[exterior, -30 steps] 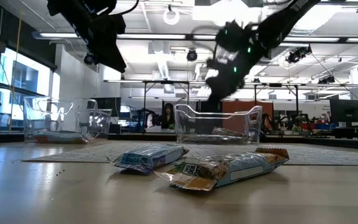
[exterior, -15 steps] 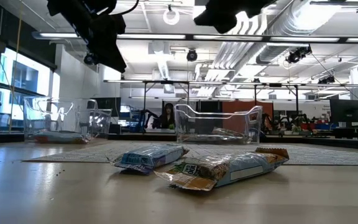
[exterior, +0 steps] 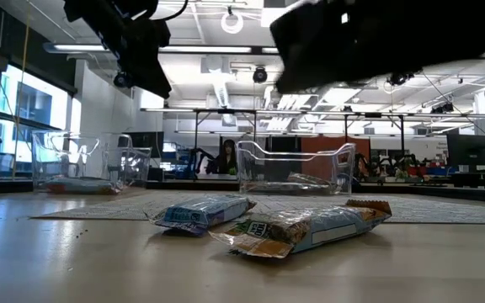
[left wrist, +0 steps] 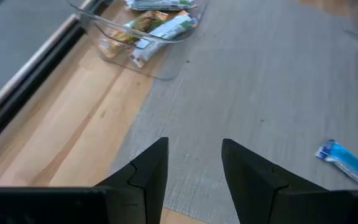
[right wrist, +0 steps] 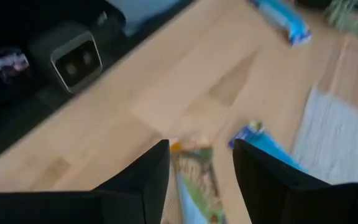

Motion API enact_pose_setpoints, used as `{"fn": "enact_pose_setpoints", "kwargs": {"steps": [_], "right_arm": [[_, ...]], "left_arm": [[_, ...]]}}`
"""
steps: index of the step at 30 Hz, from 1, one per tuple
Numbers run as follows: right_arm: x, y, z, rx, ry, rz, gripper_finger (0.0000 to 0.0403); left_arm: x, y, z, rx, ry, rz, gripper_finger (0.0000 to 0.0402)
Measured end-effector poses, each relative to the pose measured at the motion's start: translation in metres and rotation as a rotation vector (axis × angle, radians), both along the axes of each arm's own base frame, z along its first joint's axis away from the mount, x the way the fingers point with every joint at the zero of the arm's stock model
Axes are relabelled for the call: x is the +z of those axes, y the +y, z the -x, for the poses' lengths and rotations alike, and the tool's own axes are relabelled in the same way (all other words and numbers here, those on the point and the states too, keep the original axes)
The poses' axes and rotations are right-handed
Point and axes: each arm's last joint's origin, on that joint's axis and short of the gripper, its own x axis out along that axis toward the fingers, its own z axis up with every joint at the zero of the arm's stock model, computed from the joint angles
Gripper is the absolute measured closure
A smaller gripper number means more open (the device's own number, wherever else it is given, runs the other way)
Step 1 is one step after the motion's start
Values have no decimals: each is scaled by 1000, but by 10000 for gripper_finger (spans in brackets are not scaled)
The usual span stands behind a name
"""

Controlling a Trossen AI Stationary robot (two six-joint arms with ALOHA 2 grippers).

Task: Pick and place Granola Bars by type
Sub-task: Put the yellow granola bar into the top right transparent bin

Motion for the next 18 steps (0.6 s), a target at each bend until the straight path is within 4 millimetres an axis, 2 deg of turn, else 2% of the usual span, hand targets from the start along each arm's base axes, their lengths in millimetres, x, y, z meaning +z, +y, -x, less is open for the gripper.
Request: {"fn": "enact_pose_setpoints", "kwargs": {"steps": [8,14,18], "right_arm": [[-41,-1,-8,-35,78,52,242],[-55,-10,-13,-35,111,71,242],[-64,-15,-17,-33,162,5,242]], "left_arm": [[0,-1,0,-19,-15,34,257],[0,-1,0,-19,-15,34,257],[0,-1,0,-19,-15,34,257]]}}
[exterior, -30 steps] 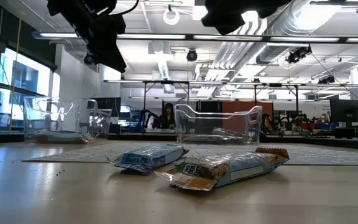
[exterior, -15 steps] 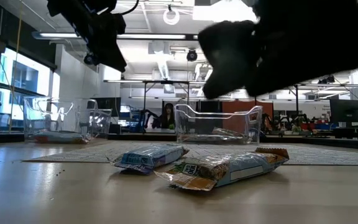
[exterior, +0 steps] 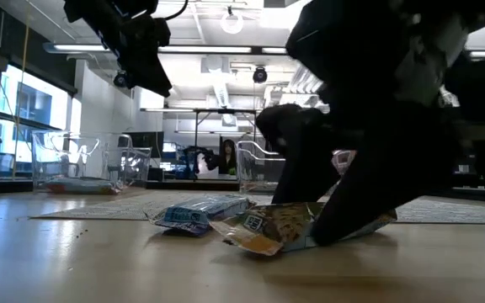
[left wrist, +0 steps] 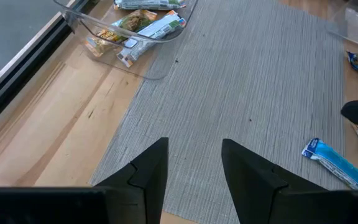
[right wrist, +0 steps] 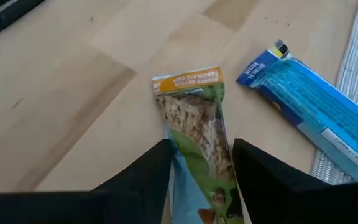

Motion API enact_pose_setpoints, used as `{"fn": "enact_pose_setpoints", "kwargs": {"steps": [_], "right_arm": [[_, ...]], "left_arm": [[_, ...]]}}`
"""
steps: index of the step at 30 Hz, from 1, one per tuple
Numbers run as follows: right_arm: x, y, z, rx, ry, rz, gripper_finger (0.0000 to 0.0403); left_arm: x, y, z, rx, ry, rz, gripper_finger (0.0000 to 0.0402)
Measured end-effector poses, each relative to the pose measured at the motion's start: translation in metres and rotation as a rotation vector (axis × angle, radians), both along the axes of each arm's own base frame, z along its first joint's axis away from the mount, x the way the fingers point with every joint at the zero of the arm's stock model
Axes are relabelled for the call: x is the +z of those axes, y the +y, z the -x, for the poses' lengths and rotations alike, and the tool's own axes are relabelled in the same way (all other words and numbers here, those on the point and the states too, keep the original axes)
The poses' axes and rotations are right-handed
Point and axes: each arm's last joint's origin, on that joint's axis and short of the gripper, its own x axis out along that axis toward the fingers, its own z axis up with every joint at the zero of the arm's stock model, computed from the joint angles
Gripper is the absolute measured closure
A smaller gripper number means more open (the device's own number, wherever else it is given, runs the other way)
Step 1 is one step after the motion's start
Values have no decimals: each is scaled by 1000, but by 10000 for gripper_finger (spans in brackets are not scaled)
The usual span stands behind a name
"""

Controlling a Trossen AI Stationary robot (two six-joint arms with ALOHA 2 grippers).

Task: Pick and place Granola Bars by type
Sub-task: Put the yellow granola bar into the top right transparent bin

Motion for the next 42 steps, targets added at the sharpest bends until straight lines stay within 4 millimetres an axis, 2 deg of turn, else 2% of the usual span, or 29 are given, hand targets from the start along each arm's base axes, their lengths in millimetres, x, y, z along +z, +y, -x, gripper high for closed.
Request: {"fn": "enact_pose_setpoints", "kwargs": {"steps": [4,13,16,20,23,26,29,32,35,38,42], "right_arm": [[-2,-3,-2,-20,10,-17,256],[1,-2,-4,-25,-14,-40,336],[11,-6,-6,-44,-25,-52,342],[49,-22,-9,-96,-138,-24,329],[80,-47,-7,-183,-201,59,327],[118,-81,0,-310,-311,234,331],[149,-124,8,-483,-389,407,334],[167,-175,18,-659,-402,424,334],[169,-228,29,-818,-356,368,330],[156,-275,41,-961,-257,312,328],[136,-313,52,-1060,-152,202,328]], "left_arm": [[0,0,0,-1,0,0,257],[0,0,0,-18,7,-25,257],[0,0,0,-25,9,-34,257],[0,0,0,-30,7,-40,257],[0,0,0,-30,8,-41,257],[0,0,0,-29,7,-42,257],[0,1,0,-26,9,-46,257],[0,1,0,-24,10,-46,257],[0,1,0,-21,11,-47,257],[0,1,0,-21,14,-45,257],[0,0,0,-23,15,-45,257]]}}
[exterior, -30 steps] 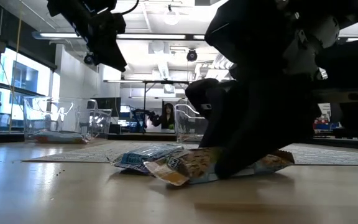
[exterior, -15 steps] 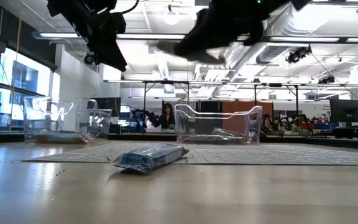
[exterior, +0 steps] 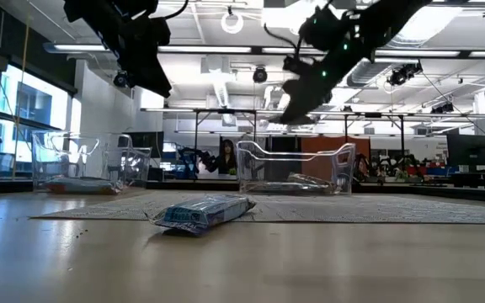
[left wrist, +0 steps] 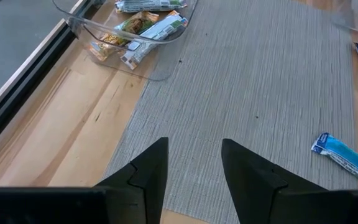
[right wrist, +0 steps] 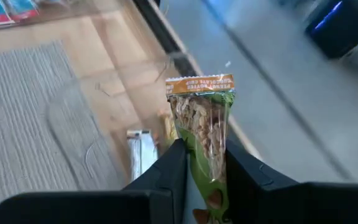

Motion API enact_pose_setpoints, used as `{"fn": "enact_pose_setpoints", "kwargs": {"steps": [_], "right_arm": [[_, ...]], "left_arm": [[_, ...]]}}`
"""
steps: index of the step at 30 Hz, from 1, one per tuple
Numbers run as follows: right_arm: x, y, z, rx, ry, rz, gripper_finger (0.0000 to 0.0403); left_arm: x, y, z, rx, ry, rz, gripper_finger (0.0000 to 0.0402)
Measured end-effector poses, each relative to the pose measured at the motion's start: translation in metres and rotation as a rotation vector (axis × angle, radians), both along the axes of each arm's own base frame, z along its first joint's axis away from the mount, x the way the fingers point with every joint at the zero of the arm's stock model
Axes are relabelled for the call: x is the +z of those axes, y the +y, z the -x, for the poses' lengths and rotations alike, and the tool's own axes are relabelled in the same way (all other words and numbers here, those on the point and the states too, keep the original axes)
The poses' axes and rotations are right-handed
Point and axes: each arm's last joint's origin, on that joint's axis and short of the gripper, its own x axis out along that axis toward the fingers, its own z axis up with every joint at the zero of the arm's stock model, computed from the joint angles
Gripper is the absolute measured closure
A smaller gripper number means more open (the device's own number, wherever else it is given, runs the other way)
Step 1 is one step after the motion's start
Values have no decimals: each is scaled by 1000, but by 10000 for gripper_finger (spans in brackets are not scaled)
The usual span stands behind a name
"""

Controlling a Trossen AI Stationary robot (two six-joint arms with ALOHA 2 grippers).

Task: Pick and place Granola Bars by type
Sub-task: Put the yellow granola bar into the top right transparent bin, then put the blue granola bar into the bottom transparent bin

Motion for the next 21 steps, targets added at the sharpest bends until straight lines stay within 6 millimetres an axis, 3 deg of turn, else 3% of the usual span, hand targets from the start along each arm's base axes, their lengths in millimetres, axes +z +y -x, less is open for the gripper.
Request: {"fn": "enact_pose_setpoints", "kwargs": {"steps": [4,12,21], "right_arm": [[-22,-16,-3,27,25,-78,328],[-56,-24,-14,14,167,8,311],[-56,-26,-18,17,124,27,267]], "left_arm": [[0,0,0,-1,0,-1,257],[0,0,0,-1,0,-1,257],[0,0,0,-1,0,-1,257]]}}
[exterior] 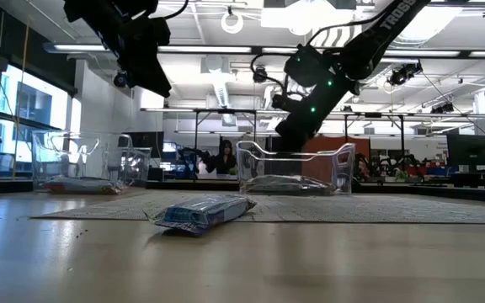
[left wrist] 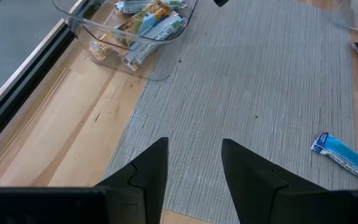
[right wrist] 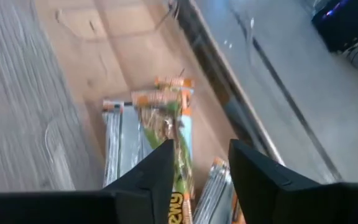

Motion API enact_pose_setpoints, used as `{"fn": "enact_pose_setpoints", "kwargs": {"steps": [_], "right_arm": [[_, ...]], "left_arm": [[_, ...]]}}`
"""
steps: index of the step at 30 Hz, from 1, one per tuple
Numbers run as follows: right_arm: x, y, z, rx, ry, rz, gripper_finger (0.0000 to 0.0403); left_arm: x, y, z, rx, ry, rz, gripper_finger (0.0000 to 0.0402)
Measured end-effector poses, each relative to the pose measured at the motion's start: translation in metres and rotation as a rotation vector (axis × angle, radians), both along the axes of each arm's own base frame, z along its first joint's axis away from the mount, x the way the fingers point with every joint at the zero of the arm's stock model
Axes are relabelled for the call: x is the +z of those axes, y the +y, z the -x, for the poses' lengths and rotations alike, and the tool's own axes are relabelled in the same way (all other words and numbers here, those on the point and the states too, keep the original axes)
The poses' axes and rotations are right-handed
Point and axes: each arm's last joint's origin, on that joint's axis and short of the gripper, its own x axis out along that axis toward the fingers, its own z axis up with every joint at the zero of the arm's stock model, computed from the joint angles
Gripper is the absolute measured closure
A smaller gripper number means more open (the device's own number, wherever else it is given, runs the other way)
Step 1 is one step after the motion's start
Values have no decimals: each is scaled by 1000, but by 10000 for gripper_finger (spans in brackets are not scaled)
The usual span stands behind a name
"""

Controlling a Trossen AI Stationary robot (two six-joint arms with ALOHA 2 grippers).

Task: Pick and place Granola Bars by type
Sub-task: Put the blue granola bar into the bottom transparent bin

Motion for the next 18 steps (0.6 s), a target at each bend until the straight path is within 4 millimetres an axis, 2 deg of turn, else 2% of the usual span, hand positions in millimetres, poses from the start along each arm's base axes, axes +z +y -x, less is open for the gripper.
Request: {"fn": "enact_pose_setpoints", "kwargs": {"steps": [3,7,9,12,15,18], "right_arm": [[11,7,-3,27,-48,26,261],[37,38,-12,201,-165,-6,262],[47,62,-18,317,-230,-71,262],[55,111,-28,550,-277,-151,261],[54,162,-35,732,-267,-193,260],[50,204,-37,798,-233,-182,260]], "left_arm": [[0,0,0,0,0,0,257],[0,0,0,0,0,0,257],[0,0,0,0,-1,0,257],[0,0,0,0,-1,0,257],[0,0,0,-3,-2,3,257],[0,-1,0,-12,-6,14,257]]}}
